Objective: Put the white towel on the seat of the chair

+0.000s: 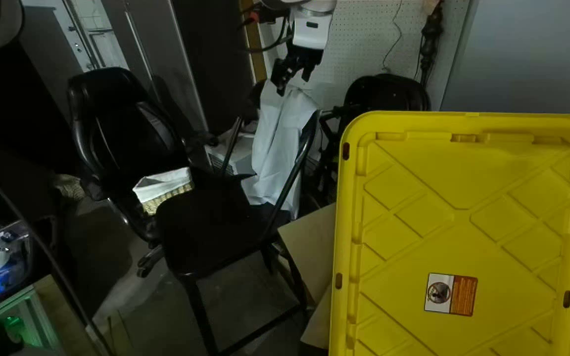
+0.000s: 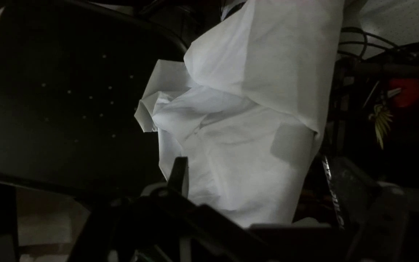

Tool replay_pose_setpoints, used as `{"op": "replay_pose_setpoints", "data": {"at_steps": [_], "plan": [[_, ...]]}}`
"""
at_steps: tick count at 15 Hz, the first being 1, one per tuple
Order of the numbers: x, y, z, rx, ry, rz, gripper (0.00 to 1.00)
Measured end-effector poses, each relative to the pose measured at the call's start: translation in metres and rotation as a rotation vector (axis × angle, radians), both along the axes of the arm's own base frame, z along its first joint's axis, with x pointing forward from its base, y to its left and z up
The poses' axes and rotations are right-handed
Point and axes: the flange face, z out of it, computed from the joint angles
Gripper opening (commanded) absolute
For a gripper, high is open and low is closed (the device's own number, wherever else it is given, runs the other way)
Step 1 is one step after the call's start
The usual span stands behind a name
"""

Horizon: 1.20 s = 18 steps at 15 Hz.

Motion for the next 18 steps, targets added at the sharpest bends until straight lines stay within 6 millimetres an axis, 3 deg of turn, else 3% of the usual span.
{"op": "replay_pose_setpoints", "data": {"at_steps": [11, 13, 14, 16, 17, 18], "plan": [[0.039, 0.004, -0.028, 0.103, -0.001, -0.065, 1.00], [0.044, 0.009, -0.031, 0.124, -0.007, -0.058, 0.87], [0.046, 0.011, -0.032, 0.134, -0.009, -0.053, 0.75], [0.050, 0.015, -0.034, 0.156, -0.006, -0.039, 0.76], [0.051, 0.017, -0.036, 0.167, -0.003, -0.031, 0.66], [0.051, 0.018, -0.037, 0.176, 0.002, -0.024, 0.65]]}}
